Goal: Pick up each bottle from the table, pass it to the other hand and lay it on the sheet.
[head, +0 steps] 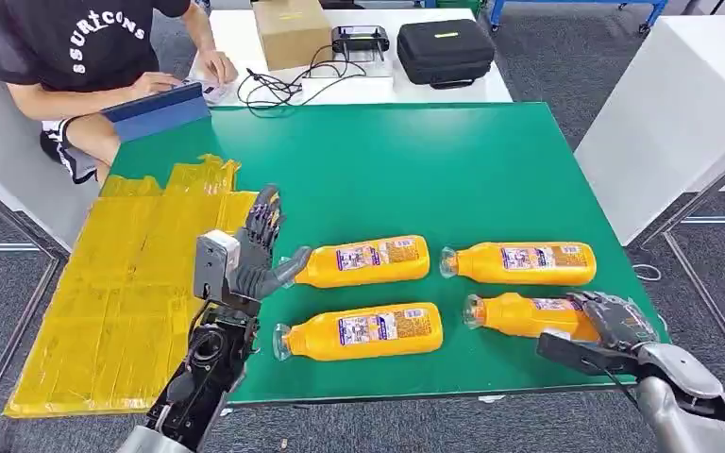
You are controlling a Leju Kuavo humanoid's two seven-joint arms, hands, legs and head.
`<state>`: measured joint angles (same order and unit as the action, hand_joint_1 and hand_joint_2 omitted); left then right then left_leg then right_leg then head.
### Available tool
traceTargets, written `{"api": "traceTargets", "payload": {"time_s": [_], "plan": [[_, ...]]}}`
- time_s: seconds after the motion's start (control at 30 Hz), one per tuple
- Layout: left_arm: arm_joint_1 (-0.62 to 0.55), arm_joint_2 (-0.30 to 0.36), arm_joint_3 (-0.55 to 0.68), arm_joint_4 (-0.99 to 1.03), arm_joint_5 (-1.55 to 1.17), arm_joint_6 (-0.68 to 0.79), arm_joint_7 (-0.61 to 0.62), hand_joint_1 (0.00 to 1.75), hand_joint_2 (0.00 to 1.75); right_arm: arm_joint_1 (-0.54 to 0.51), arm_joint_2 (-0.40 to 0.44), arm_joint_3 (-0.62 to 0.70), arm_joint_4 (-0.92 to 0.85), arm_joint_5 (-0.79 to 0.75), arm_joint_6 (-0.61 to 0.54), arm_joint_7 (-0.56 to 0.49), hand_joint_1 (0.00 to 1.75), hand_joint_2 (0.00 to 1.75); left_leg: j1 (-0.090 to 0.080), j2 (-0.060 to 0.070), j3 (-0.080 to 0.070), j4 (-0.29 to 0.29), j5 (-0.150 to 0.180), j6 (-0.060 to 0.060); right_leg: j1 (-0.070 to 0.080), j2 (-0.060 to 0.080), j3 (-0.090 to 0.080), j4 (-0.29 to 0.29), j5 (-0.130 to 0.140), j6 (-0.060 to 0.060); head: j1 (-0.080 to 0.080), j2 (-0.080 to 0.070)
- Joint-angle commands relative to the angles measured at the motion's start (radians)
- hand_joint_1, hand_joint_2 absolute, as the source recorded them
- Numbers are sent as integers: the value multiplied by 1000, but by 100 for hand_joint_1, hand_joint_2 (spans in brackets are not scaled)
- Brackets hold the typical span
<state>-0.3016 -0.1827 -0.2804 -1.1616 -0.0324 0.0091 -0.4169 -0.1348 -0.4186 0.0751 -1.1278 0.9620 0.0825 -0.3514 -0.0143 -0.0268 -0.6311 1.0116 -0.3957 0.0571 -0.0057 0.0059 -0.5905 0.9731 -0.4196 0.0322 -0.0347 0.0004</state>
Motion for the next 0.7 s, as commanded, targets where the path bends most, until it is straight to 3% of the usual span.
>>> {"api": "traceTargets", "payload": {"time_s": [0.03, 0.1, 0.23, 0.4, 0.53, 0.7], "plan": [[15, 21, 30, 23, -8, 18, -15, 0, 175, 64, 221, -58, -273, -231, -77, -154, 175, 175, 1, 9, 4, -1, -3, -6, 1, 7, 1, 0, -1, -2, -2, 0], [15, 18, 32, 23, -16, 22, -15, 0, 175, 70, 300, -86, -355, -281, -135, -176, 175, 175, 0, 9, 2, -1, -4, -6, 0, 5, -3, 1, -1, -2, -2, 0], [30, 6, 38, 11, -35, 47, -8, 0, 175, 80, 428, -138, -456, -314, -294, -69, 175, 175, 3, 9, 2, 0, -4, -7, 3, 5, -2, 1, -2, -2, -1, 0], [38, 0, 40, 15, -48, 67, -5, 0, 175, 131, 485, -161, -522, -403, -449, -66, 175, 175, 4, 5, 1, -1, -4, -7, 4, 0, -2, 1, -3, -2, -1, 0], [28, -2, 32, 10, -65, 73, -10, 0, 175, 113, 499, -136, -490, -499, -457, -84, 175, 175, 3, 4, 0, 0, -3, -6, 3, 1, -3, 1, -3, -3, -1, 0], [1, -11, -36, -57, -129, 59, 9, 0, 175, 8, 530, -73, -338, -613, -405, -88, 175, 175, 3, 6, -4, 0, -2, -5, 2, 3, -7, 1, -1, -3, -1, 0]]}}
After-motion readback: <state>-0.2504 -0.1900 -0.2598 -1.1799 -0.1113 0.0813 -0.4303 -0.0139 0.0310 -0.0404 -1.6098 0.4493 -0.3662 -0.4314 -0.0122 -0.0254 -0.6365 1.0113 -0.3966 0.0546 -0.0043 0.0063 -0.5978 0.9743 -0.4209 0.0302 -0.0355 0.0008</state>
